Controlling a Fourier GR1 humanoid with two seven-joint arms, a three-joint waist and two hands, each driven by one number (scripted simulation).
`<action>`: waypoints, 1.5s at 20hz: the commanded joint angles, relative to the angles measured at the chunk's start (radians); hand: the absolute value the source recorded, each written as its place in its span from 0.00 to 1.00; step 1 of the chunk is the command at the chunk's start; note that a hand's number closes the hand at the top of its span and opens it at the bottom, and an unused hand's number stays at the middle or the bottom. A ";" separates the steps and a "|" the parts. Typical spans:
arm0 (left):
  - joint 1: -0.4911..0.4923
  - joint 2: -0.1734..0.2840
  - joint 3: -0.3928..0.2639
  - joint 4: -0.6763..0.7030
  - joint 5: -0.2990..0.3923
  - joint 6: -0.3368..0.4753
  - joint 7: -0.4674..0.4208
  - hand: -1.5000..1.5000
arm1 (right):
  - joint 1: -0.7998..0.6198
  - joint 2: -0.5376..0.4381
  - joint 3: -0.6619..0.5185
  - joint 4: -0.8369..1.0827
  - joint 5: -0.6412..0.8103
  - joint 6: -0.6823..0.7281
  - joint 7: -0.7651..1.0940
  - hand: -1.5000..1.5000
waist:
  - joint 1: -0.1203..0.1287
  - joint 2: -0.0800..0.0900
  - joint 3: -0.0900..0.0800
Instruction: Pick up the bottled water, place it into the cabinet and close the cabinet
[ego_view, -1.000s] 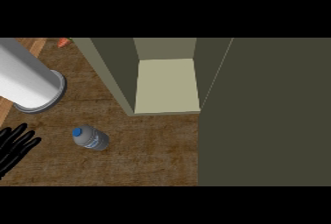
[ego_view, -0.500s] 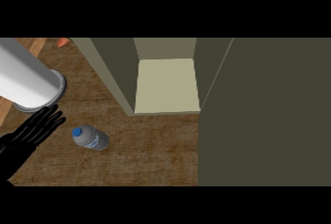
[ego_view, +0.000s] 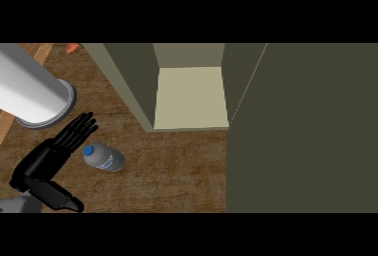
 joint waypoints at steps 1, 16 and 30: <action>-0.070 -0.024 -0.019 0.127 -0.094 0.039 -0.072 0.00 | 0.016 -0.011 -0.023 -0.205 -0.177 -0.052 0.109 0.00 | 0.006 0.002 -0.001; -0.196 -0.049 -0.016 0.612 -0.241 0.088 -0.381 0.00 | 0.128 -0.024 -0.044 -0.187 -0.231 0.023 0.016 0.00 | -0.002 0.003 -0.001; -0.277 -0.055 -0.025 0.831 -0.200 -0.054 -0.542 1.00 | 0.223 -0.056 -0.080 -0.194 -0.230 0.077 -0.084 0.00 | -0.011 0.002 -0.003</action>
